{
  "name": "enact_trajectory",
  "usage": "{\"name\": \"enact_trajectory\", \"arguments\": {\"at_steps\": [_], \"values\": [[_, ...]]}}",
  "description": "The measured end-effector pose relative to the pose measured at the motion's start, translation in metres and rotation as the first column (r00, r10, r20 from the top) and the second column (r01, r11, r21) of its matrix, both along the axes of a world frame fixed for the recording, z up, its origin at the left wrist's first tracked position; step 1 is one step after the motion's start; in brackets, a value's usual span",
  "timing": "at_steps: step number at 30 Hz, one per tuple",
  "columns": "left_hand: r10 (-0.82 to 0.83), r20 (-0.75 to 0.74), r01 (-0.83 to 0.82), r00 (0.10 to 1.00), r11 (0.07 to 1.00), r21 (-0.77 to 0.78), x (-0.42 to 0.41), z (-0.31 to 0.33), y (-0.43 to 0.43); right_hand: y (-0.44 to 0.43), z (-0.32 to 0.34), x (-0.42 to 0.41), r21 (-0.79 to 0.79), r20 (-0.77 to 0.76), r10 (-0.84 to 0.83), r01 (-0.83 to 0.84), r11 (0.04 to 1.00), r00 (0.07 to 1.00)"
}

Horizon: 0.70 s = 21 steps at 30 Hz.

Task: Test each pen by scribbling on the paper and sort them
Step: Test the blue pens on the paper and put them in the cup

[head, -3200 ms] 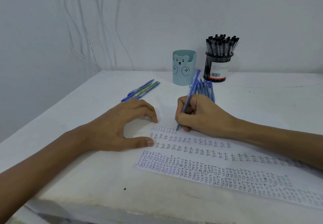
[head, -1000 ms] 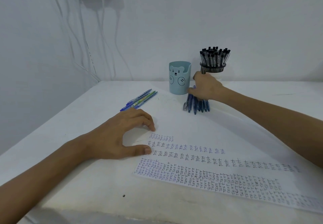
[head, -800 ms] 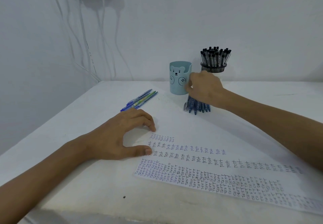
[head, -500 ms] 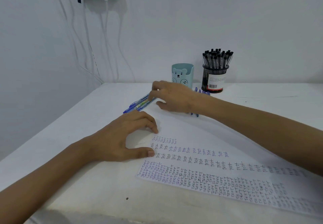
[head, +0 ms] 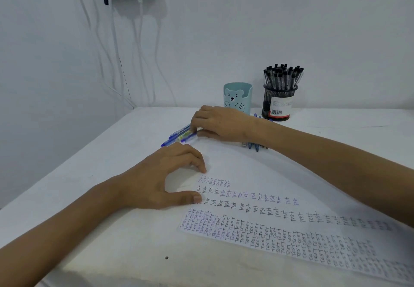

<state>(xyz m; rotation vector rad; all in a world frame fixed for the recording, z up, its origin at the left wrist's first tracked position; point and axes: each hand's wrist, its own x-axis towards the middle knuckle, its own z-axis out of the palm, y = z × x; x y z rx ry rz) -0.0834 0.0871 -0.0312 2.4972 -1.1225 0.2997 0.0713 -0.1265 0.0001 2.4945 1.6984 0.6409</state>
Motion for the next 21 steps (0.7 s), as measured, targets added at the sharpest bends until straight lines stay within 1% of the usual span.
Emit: {"name": "enact_trajectory", "arguments": {"at_steps": [3, 5, 8, 10, 13, 17, 21], "values": [[0.003, 0.003, -0.003, 1.0, 1.0, -0.006, 0.0, 0.0, 0.0, -0.002, -0.001, -0.01, 0.173, -0.141, -0.023, 0.047, 0.984, 0.99], [0.001, 0.004, -0.001, 1.0, 1.0, -0.007, 0.0, 0.001, 0.0, -0.005, -0.001, -0.02, 0.294, -0.213, -0.054, 0.117, 0.949, 0.976], [-0.006, 0.005, 0.006, 1.0, 1.0, -0.006, 0.0, 0.001, 0.0, -0.006, 0.0, -0.028, 0.457, -0.313, -0.114, 0.254, 0.853, 0.943], [-0.007, 0.004, 0.007, 1.0, 1.0, -0.006, 0.0, 0.001, 0.0, -0.006, 0.0, -0.031, 0.528, -0.323, -0.123, 0.287, 0.799, 0.938], [-0.008, 0.013, 0.008, 1.0, 1.0, -0.002, 0.0, 0.001, 0.0, -0.01, 0.004, -0.039, 0.582, -0.37, -0.053, 0.276, 0.765, 0.927], [-0.009, 0.013, 0.009, 1.0, 1.0, 0.0, 0.0, 0.002, -0.001, -0.015, 0.012, -0.05, 0.604, -0.482, 0.023, 0.313, 0.733, 0.876], [-0.012, 0.018, 0.012, 1.0, 1.0, -0.002, -0.001, 0.002, -0.001, -0.028, 0.014, -0.059, 0.66, -0.586, 0.094, 0.407, 0.632, 0.805]]}}
